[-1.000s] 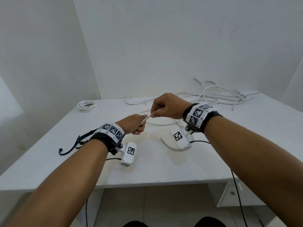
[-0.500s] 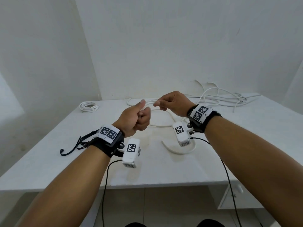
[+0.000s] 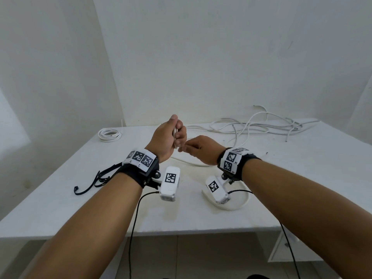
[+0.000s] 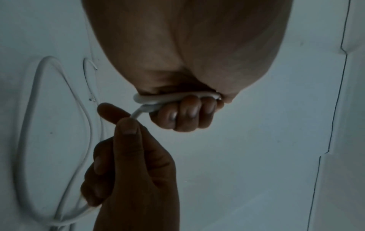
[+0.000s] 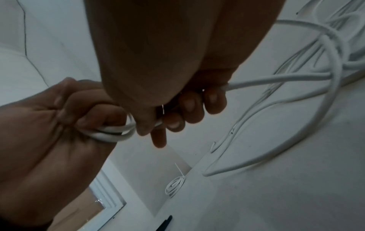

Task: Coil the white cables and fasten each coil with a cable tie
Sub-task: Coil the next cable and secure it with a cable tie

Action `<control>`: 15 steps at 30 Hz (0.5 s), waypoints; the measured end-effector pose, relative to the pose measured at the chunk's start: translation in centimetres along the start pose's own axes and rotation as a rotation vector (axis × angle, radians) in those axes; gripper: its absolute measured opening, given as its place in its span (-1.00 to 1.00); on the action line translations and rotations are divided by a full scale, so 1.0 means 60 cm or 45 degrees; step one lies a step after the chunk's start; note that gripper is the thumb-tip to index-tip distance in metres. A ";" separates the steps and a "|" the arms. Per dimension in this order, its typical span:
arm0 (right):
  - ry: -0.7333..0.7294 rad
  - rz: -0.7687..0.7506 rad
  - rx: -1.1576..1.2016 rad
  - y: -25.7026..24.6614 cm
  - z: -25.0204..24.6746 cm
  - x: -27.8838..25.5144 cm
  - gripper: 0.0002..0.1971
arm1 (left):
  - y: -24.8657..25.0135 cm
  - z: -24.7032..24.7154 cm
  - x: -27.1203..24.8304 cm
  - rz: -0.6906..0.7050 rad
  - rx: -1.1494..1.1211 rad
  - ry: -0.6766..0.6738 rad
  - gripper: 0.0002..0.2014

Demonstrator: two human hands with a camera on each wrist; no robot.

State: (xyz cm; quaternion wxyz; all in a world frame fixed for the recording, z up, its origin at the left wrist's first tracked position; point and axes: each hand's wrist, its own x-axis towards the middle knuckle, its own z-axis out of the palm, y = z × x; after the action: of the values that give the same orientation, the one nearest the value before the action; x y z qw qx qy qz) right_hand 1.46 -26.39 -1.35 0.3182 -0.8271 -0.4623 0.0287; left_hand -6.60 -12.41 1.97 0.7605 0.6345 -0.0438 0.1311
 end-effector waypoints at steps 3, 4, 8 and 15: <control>-0.037 -0.004 0.025 0.003 0.003 0.001 -0.77 | 0.000 -0.001 0.011 0.090 -0.030 0.131 -0.62; -0.037 0.014 0.047 0.008 0.002 0.002 -0.77 | 0.003 -0.003 0.015 0.132 -0.049 0.171 -0.62; 0.016 0.158 0.075 0.043 0.000 0.002 -0.64 | 0.016 -0.014 0.032 0.250 -0.128 0.307 -0.63; -0.107 0.032 -0.143 0.009 0.022 -0.004 -0.62 | -0.007 -0.009 0.051 0.275 0.402 0.357 -0.66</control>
State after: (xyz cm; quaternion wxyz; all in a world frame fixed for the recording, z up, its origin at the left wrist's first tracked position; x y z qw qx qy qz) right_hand 1.26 -26.11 -2.77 0.2512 -0.8476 -0.4656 0.0414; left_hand -3.60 -11.52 2.19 0.6321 0.7127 0.0155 0.3038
